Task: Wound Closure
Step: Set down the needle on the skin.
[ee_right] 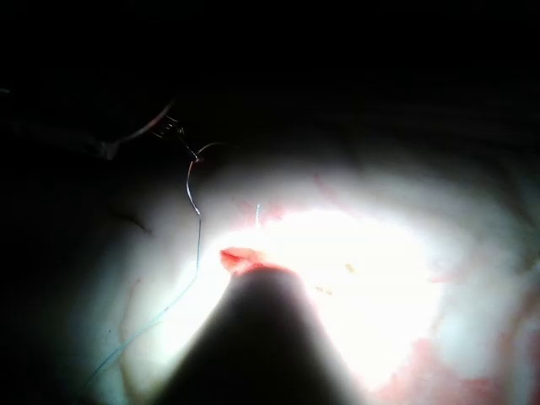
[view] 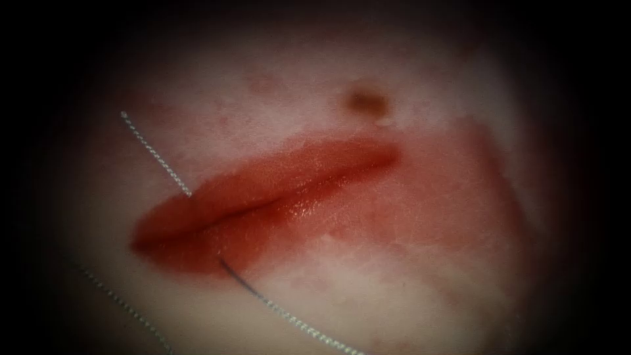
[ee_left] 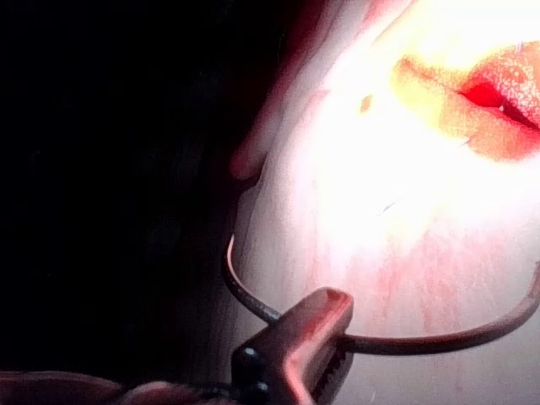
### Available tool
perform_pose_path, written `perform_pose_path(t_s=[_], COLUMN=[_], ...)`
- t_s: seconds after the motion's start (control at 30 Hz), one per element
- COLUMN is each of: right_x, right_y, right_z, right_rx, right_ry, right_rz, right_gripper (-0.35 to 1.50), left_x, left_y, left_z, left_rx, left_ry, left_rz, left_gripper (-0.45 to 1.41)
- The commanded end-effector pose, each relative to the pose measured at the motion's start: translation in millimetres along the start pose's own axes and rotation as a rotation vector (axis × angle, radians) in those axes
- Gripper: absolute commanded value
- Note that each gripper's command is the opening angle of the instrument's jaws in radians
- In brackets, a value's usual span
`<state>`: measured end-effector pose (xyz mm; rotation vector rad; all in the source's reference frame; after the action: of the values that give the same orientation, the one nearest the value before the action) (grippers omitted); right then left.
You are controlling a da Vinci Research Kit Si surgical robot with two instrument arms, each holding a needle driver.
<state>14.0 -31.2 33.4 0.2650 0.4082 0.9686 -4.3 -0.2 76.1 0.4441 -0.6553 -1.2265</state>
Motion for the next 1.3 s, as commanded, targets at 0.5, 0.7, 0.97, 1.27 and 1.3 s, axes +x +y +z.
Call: perform_pose_path(t_s=[0.5, 0.7, 0.97, 1.27, 1.3], right_x=[6.3, 5.8, 4.7, 0.8, 0.7], right_y=[-8.8, -8.1, -6.4, -6.8, -6.9], right_z=[13.5, 14.4, 13.9, 13.9, 13.6], right_rx=[-0.016, 0.013, 0.039, 0.203, 0.201], right_ry=[0.208, 0.363, 0.414, 0.208, 0.195], right_rz=[0.067, 0.133, 0.166, 0.035, 0.033], right_gripper=[0.94, 0.64, 0.44, 0.27, 0.22], left_x=[-0.1, -0.5, -0.7, -0.6, -0.7], left_y=[0.2, -0.3, -0.7, -0.8, -0.8], left_z=[1.1, 0.4, 0.5, 0.6, 0.5], left_rx=[-0.137, -0.105, -0.020, -0.004, 0.000], left_ry=[0.075, 0.082, 0.065, 0.061, 0.058], left_rz=[0.019, 0.020, 0.009, 0.009, 0.009], left_gripper=[-0.45, -0.45, -0.45, -0.45, -0.45])
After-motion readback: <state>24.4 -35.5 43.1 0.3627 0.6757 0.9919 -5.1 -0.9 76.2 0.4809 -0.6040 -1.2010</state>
